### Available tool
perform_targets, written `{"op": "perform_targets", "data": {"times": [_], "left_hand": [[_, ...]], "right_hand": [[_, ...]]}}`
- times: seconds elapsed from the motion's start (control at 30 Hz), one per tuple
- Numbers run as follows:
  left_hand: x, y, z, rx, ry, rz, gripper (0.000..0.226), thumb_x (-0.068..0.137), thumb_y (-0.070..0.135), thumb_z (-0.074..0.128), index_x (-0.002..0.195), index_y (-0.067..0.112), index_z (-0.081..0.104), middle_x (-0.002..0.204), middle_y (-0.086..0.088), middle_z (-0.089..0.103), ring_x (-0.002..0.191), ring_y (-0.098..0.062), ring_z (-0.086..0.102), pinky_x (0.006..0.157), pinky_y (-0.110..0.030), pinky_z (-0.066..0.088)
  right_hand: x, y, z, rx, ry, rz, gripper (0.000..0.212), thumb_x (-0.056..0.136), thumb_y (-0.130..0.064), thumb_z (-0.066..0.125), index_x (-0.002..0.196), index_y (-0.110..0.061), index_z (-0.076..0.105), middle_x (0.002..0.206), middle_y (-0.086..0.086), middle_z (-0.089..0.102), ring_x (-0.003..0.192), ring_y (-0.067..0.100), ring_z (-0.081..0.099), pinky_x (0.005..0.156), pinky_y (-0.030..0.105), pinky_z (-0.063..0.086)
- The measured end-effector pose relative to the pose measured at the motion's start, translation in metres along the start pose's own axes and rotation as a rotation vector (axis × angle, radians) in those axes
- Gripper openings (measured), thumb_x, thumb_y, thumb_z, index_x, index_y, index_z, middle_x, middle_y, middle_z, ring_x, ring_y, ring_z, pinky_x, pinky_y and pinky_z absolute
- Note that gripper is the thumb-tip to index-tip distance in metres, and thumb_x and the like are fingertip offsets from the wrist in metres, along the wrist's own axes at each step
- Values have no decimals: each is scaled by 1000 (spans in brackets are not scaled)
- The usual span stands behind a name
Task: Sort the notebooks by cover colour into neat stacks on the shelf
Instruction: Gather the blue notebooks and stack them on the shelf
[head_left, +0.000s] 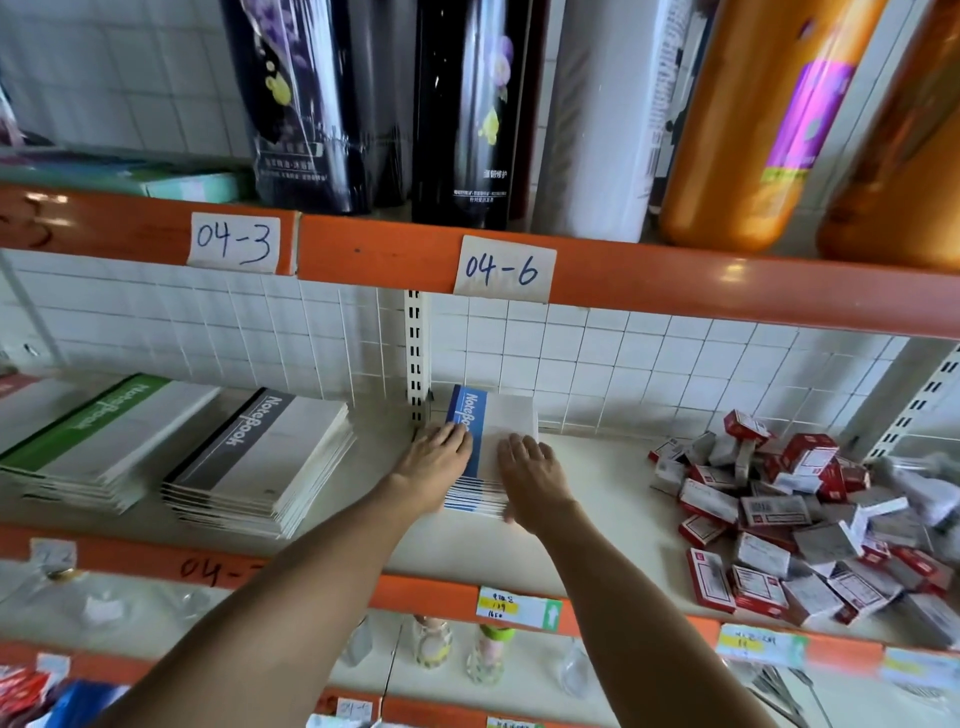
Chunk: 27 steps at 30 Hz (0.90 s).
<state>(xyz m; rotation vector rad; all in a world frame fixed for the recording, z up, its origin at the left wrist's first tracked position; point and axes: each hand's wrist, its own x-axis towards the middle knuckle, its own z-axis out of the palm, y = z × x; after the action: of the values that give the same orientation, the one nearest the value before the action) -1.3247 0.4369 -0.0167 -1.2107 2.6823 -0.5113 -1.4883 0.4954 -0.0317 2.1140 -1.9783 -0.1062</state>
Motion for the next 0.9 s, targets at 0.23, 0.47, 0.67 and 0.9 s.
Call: {"op": "perform_targets", "data": {"times": [0.23, 0.47, 0.67, 0.9], "left_hand": [[-3, 4, 13, -120, 6, -39, 88, 88, 6, 58, 156, 2, 2, 165, -14, 0, 152, -30, -2, 120, -42, 24], [-6, 2, -5, -253, -74, -79, 116, 77, 29, 82, 158, 11, 1, 165, -6, -9, 152, -28, -8, 123, -46, 12], [8, -13, -8, -1340, -144, -365, 126, 57, 48, 92, 154, 25, 15, 155, -5, 34, 136, -24, 41, 113, -44, 36], [21, -1, 0, -1655, -147, -704, 57, 85, 23, 77, 130, 11, 44, 126, -10, 60, 101, -26, 60, 92, -40, 49]], "right_hand": [[3, -5, -2, -89, -20, -20, 82, 82, -17, 72, 144, 11, 27, 145, 33, 35, 135, 46, 36, 114, 65, 20], [-2, 2, -16, 183, -171, 49, 106, 69, -45, 84, 148, -11, 22, 154, 14, 21, 141, 37, 22, 113, 55, 29], [1, 19, -16, 936, -151, 352, 100, 73, -51, 81, 148, -13, 27, 143, 17, 37, 130, 34, 42, 106, 40, 41], [12, 19, -5, 1255, -147, 716, 59, 83, -35, 74, 124, -1, 49, 121, 16, 60, 105, 30, 61, 72, 32, 52]]}}
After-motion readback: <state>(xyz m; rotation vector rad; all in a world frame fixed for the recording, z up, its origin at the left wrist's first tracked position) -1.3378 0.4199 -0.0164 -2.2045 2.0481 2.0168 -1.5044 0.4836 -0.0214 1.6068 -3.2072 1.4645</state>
